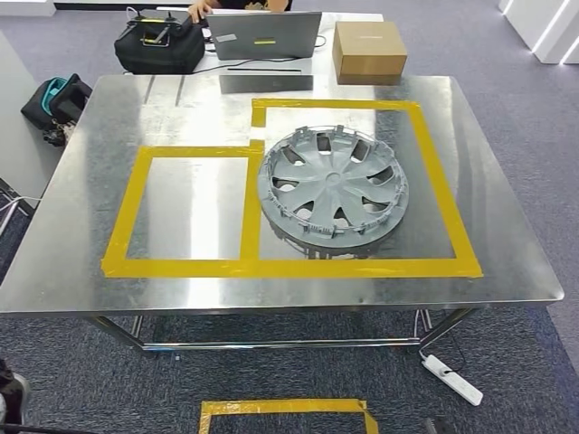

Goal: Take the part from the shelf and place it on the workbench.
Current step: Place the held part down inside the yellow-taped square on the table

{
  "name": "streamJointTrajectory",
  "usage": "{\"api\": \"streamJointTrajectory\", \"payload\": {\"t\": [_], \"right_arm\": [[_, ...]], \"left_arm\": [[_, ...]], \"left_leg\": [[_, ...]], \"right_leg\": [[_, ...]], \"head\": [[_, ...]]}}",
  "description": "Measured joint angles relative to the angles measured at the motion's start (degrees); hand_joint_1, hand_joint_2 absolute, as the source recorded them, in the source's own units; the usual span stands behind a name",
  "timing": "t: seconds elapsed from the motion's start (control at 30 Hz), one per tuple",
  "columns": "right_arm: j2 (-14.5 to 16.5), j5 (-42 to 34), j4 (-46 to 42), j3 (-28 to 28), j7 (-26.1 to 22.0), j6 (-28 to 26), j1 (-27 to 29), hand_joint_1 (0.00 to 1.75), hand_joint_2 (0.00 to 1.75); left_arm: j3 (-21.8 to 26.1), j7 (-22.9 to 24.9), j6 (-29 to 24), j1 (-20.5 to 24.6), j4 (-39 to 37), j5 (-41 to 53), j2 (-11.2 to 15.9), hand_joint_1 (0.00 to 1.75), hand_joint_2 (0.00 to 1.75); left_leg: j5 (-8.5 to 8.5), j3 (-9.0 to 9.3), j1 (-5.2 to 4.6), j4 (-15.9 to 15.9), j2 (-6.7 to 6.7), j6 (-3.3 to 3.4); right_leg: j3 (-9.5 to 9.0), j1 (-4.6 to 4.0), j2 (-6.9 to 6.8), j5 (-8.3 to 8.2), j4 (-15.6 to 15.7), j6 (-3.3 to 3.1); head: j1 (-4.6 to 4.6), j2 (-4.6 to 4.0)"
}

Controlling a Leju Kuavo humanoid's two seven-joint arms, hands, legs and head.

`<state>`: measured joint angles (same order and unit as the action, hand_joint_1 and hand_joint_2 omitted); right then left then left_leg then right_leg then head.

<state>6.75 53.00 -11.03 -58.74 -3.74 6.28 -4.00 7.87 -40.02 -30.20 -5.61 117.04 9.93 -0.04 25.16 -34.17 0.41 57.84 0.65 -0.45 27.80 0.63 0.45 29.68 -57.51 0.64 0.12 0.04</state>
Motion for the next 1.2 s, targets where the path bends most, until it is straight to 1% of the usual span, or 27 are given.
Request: {"api": "streamJointTrajectory", "payload": {"t": [0.07, 0.1, 0.2, 0.23, 0.27, 0.47, 0.73, 0.8, 0.93, 1.1, 1.2], "right_arm": [[0.01, 0.01, 0.01, -0.01, 0.02, 0.10, -0.01, 0.00, 0.00], [0.02, 0.02, 0.01, -0.01, 0.02, 0.14, -0.01, 0.00, 0.00], [0.02, 0.03, 0.01, 0.00, 0.01, 0.16, -0.01, 0.00, 0.00], [0.02, 0.04, 0.01, -0.01, 0.01, 0.14, 0.04, 0.00, 0.00], [0.02, 0.05, 0.01, -0.01, 0.01, 0.09, 0.08, 0.00, 0.00], [0.02, 0.40, 0.01, -0.02, 0.18, -0.10, 0.10, 0.00, 0.00], [0.02, 1.19, 0.01, -0.01, 0.20, 0.44, 0.11, 0.00, 0.00], [0.02, 1.48, 0.00, 0.01, 0.08, 0.63, 0.08, 0.00, 0.00], [0.00, 2.31, 0.01, 0.09, 0.03, 1.12, 0.01, 0.00, 0.00], [0.00, 2.82, 0.02, 0.25, 0.13, 1.31, 0.09, 0.00, 0.00], [-0.04, 3.40, 0.01, 0.46, 0.26, 1.34, 0.05, 0.00, 0.00]], "left_arm": [[0.00, 0.00, 0.13, 0.18, -0.13, 0.58, -0.10, 1.75, 1.75], [-0.01, 0.00, 0.18, 0.32, -0.23, 0.83, -0.16, 1.75, 1.75], [-0.02, 0.00, 0.16, 0.56, -0.55, 1.25, -0.28, 1.75, 1.75], [-0.03, 0.00, 0.16, 0.60, -0.64, 1.33, -0.32, 1.75, 1.75], [-0.03, 0.00, 0.15, 0.62, -0.72, 1.38, -0.37, 1.75, 1.75], [-0.36, 0.00, 1.20, 0.55, -1.57, 1.51, -1.12, 1.75, 1.75], [-1.60, 0.86, 3.89, 1.36, -4.24, 2.82, -1.98, 1.75, 1.75], [-2.24, 2.02, 5.30, 2.38, -5.34, 3.59, -1.99, 1.75, 1.75], [-4.14, 4.76, 8.46, 5.82, -9.57, 3.98, -1.98, 1.75, 1.75], [-5.58, 5.44, 9.28, 8.29, -13.16, 4.03, -1.97, 1.75, 1.75], [-6.38, 6.65, 10.67, 10.21, -15.59, 4.92, -1.95, 1.75, 1.75]], "left_leg": [[0.08, -0.03, -0.11, 0.02, 0.00, 0.09], [0.11, -0.05, -0.16, 0.03, -0.02, 0.14], [0.18, -0.09, -0.33, 0.12, -0.13, 0.25], [0.18, -0.03, -0.34, 0.13, -0.16, 0.26], [0.18, 0.09, -0.32, 0.09, -0.18, 0.26], [0.11, 0.70, -0.13, -0.16, -0.18, 0.18], [0.07, 0.80, -0.02, -0.17, -0.18, 0.12], [0.07, 0.81, -0.02, -0.17, -0.18, 0.12], [0.03, 0.81, -0.02, -0.17, -0.16, 0.07], [0.02, 0.83, -0.02, -0.17, -0.19, 0.05], [0.01, 0.83, -0.02, -0.17, -0.17, 0.06]], "right_leg": [[-0.25, 0.06, -0.01, -0.03, 0.22, 0.25], [-0.37, 0.11, -0.02, 0.10, 0.50, 0.53], [-0.85, 0.38, -0.02, 0.81, 1.62, 2.59], [-0.82, 0.44, -0.01, 0.90, 1.78, 3.09], [-0.73, 0.43, 0.00, 0.89, 1.78, 3.20], [-0.96, 0.24, -0.03, 0.98, 1.74, 3.08], [-1.04, 0.13, -0.04, 1.00, 1.66, 3.00], [-1.05, 0.13, -0.07, 1.01, 1.66, 2.99], [-1.08, 0.12, -0.10, 0.98, 1.63, 2.96], [-1.05, 0.12, -0.02, 0.92, 1.60, 2.87], [-1.03, 0.12, -0.10, 0.93, 1.60, 2.87]], "head": [[0.04, 0.00], [0.04, 0.00], [0.01, 0.00], [-0.01, 0.00], [-0.02, 0.00], [-0.01, 0.00], [-0.01, 0.00], [-0.01, 0.00], [0.00, 0.00], [0.01, 0.00], [0.00, 0.00]]}}
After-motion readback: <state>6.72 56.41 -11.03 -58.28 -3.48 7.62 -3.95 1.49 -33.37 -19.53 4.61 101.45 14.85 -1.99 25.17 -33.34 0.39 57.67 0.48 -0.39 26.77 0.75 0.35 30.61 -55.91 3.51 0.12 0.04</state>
